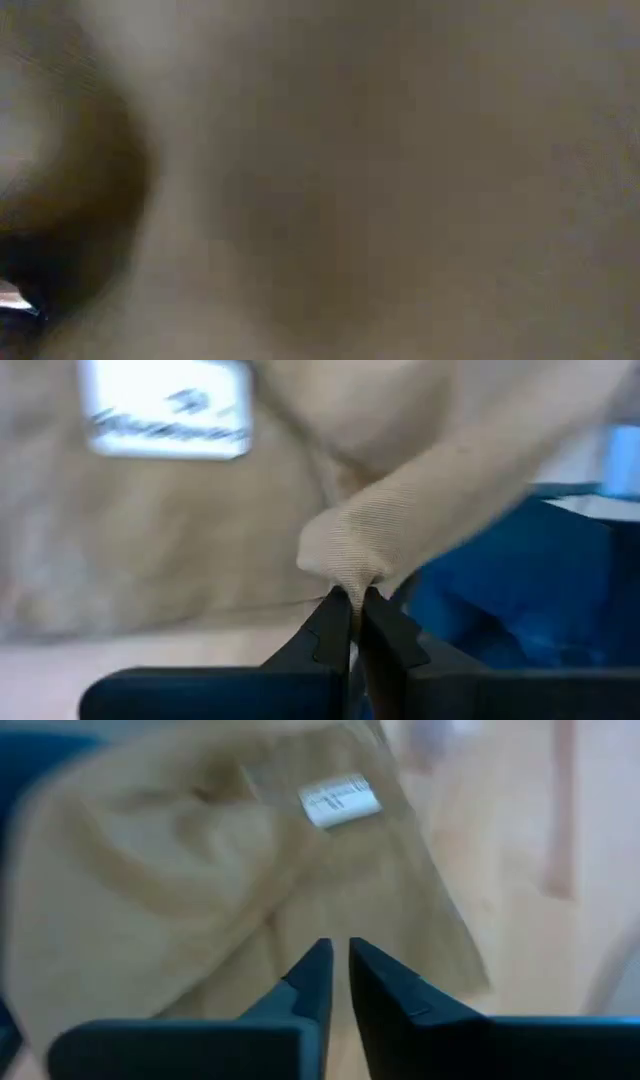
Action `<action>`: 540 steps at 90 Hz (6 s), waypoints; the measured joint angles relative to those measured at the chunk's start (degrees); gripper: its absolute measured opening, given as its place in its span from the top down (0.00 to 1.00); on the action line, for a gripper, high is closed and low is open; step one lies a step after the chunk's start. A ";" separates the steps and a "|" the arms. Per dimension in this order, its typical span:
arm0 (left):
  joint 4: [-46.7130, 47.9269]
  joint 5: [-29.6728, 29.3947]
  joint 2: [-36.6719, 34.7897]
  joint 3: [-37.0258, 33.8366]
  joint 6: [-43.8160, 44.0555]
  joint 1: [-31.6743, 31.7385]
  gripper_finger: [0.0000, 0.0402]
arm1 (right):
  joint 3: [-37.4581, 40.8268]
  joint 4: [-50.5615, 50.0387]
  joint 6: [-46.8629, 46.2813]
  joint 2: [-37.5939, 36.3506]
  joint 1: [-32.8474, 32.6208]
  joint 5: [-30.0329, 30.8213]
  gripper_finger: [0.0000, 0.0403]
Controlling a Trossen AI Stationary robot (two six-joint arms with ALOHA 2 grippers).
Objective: Set table place
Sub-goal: Fold the brown table napkin
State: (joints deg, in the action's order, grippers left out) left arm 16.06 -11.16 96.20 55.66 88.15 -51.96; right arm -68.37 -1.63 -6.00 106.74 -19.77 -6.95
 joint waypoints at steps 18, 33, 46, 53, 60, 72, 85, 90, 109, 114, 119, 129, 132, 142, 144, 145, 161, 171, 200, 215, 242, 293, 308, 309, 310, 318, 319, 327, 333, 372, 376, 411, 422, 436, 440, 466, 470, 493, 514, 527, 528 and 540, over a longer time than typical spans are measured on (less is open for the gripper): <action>8.58 0.08 -0.13 -0.02 6.44 0.40 1.00 | 4.08 7.22 -0.75 0.46 1.16 -1.01 0.72; 10.10 0.05 -0.20 0.00 6.01 1.92 1.00 | 3.61 10.96 -2.53 5.15 1.05 -5.36 0.64; 12.64 -0.16 -0.24 0.00 3.86 4.79 1.00 | -0.35 10.58 -3.12 12.10 1.05 -6.17 0.65; 13.31 -0.26 -0.26 0.00 2.20 6.56 1.00 | -3.74 8.10 -3.41 14.64 1.34 -6.63 0.67; 14.27 -0.28 -0.26 0.00 0.77 7.97 1.00 | -7.17 3.75 -4.02 16.08 1.83 -6.70 0.71; 17.51 -0.38 -0.22 -0.09 -0.30 9.80 1.00 | -9.76 1.90 -4.99 17.87 3.32 -4.90 0.82; 24.67 -2.10 -0.20 -0.42 0.73 10.60 1.00 | -10.67 1.43 -5.05 18.38 6.41 -1.49 0.95; 28.10 -2.83 -0.20 -0.42 2.22 10.63 1.00 | -11.03 1.32 -4.96 18.38 7.72 -0.11 0.98; 33.43 -2.84 -1.51 0.01 5.19 10.33 1.00 | -10.96 -1.06 -1.03 15.48 9.52 1.53 0.93; 33.30 -3.08 -1.79 1.04 3.65 10.24 1.00 | -11.02 -1.22 -0.61 14.36 9.22 1.27 0.89; 33.21 -3.65 -2.02 2.35 2.22 10.14 1.00 | -11.07 -1.84 -0.60 13.32 8.47 0.77 0.84; 33.24 -6.42 -2.19 5.18 0.59 10.12 1.00 | -11.05 -1.83 -0.27 12.92 6.18 0.13 0.76; 33.26 -7.27 -2.19 6.09 -0.03 10.12 1.00 | -11.03 -1.19 -0.10 12.92 5.46 -0.47 0.74; 33.00 -9.01 -2.19 9.22 -2.73 10.09 1.00 | -11.09 1.26 -0.15 13.35 3.67 -0.98 0.70; 32.87 -9.01 -2.19 9.86 -3.17 10.08 1.00 | -11.10 1.47 -0.18 13.62 3.49 -0.89 0.70; 32.79 -9.02 -2.19 10.17 -3.41 10.06 1.00 | -11.10 1.53 -0.28 13.83 3.44 -0.84 0.70; 31.09 -9.28 -2.21 14.21 -6.78 9.46 1.00 | -11.01 4.30 -0.56 16.35 3.27 -0.39 0.69; 28.62 -8.80 -2.19 15.79 -8.60 8.84 1.00 | -11.05 5.79 -0.55 16.84 3.89 -0.47 0.69; 19.44 -8.13 -1.51 13.97 -10.48 6.35 1.00 | -11.43 7.80 0.99 17.03 6.47 -0.61 0.63; 19.51 -7.92 0.48 13.94 -8.46 6.14 1.00 | -12.15 7.94 1.48 17.16 7.56 -0.95 0.62; 19.51 -7.68 3.64 13.94 -3.52 6.14 1.00 | -12.78 9.60 3.21 17.25 8.23 -2.28 0.63; 19.18 -7.49 4.98 13.92 -0.34 6.14 1.00 | -19.08 9.07 1.73 25.71 9.29 -10.55 0.63; 19.04 -7.74 4.96 13.93 -0.35 6.01 1.00 | -22.36 6.15 0.72 27.75 9.27 -12.98 0.64; 19.04 -7.74 4.96 13.94 -0.36 6.01 1.00 | -22.47 5.94 0.71 27.80 9.27 -12.99 0.64; 19.03 -7.74 4.96 13.94 -0.37 6.01 1.00 | -22.55 5.79 0.70 27.83 9.27 -12.99 0.64; 19.15 -7.81 4.94 13.92 -0.48 5.92 1.00 | -22.88 5.38 0.67 27.74 9.27 -12.97 0.64; 19.13 -7.82 4.94 13.92 -0.51 5.92 1.00 | -22.91 5.30 0.65 27.74 9.27 -12.96 0.64; 19.30 -7.82 4.94 13.93 -0.60 5.87 1.00 | -23.14 5.04 0.59 27.69 9.16 -12.73 0.68; 19.37 -7.85 4.94 13.94 -0.59 5.86 1.00 | -23.20 4.92 0.44 27.67 9.04 -12.77 0.73; 20.56 -8.05 4.92 13.94 -0.60 5.86 1.00 | -23.18 3.82 1.47 27.74 8.39 -15.15 1.00; 21.31 -8.37 4.92 13.94 -0.63 5.86 1.00 | -23.18 3.72 1.53 27.72 8.39 -14.86 1.00; 27.65 -7.80 2.82 13.94 -0.63 5.80 1.00 | -23.09 -3.15 4.30 20.91 8.28 -7.81 1.00; 28.87 -7.78 2.21 13.94 -0.64 5.52 1.00 | -23.09 -5.75 4.48 18.78 8.14 -5.44 1.00; 28.57 -7.97 0.78 13.94 -0.63 4.25 1.00 | -23.14 -7.77 5.28 17.14 8.03 -1.23 1.00; 28.70 -8.89 0.40 13.94 -0.63 3.85 1.00 | -23.13 -8.19 5.07 17.14 8.12 -0.98 1.00; 28.00 -11.95 0.07 13.94 -0.50 2.86 1.00 | -22.97 -10.35 1.08 22.23 7.44 -0.78 1.00; 27.97 -11.93 0.08 13.94 -0.47 2.86 1.00 | -23.02 -9.60 0.67 22.88 7.16 -0.74 1.00; 27.59 -11.95 0.15 13.94 -0.50 2.71 1.00 | -22.99 -9.55 1.60 22.81 6.63 -0.55 0.91; 27.52 -11.98 0.20 13.94 -0.58 2.62 1.00 | -22.87 -10.35 2.89 19.79 6.64 -0.31 0.63; 27.53 -12.38 0.20 13.94 -0.58 2.64 1.00 | -22.88 -8.95 5.68 19.39 6.74 3.55 0.50; 27.53 -12.39 0.20 13.94 -0.58 2.63 1.00 | -22.88 -8.84 5.77 19.39 6.81 3.61 0.49; 27.53 -13.03 0.22 13.94 -0.58 2.64 1.00 | -22.88 -6.32 6.03 20.12 7.74 3.51 0.45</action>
State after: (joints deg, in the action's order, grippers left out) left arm 43.59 -24.19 96.42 69.60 87.57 -49.32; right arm -91.24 -7.95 0.03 126.85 -12.03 -3.44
